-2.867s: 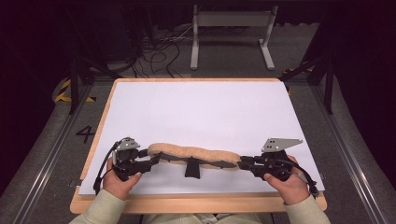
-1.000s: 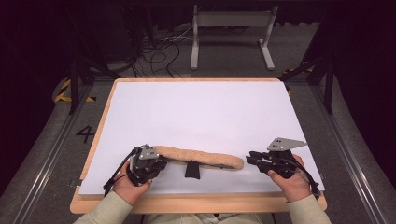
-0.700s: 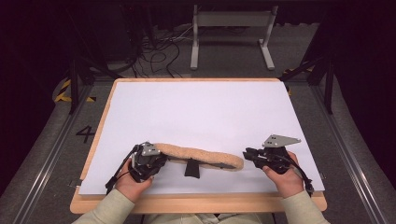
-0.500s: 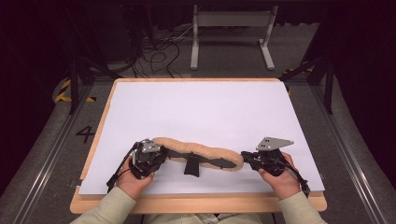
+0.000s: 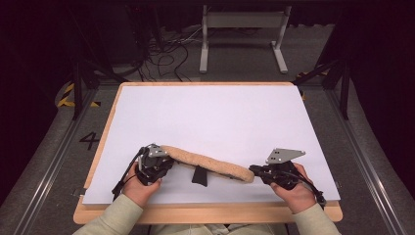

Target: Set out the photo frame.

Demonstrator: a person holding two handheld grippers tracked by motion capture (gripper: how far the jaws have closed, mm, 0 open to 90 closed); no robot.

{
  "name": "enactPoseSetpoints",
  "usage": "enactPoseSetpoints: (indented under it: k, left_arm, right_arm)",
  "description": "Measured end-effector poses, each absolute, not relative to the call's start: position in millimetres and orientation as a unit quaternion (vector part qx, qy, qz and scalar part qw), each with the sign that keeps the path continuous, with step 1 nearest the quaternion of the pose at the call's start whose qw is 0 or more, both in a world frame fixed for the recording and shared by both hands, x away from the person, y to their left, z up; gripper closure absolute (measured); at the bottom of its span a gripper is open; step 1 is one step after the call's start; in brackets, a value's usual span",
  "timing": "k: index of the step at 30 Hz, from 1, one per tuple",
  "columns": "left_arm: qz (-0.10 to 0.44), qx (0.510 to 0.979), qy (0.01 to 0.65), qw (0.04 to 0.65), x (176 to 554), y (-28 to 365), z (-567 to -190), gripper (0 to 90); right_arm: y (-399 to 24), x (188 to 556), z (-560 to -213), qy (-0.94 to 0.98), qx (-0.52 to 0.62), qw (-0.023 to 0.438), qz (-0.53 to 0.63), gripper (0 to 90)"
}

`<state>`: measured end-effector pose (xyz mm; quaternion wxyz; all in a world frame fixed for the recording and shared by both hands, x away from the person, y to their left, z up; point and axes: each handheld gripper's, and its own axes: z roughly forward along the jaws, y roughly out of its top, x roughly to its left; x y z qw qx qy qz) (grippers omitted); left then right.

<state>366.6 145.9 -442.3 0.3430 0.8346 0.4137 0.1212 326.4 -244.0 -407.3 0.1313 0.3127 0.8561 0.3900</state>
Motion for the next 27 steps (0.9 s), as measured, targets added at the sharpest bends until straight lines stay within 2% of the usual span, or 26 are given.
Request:
enactPoseSetpoints:
  k: [27]
  left_arm:
    - [0.109,0.805,0.444,0.378,437.9,100.8,-426.7,87.6]
  right_arm:
    - [-222.3,315.2,-407.9,0.877,0.257,0.099,0.393,86.9]
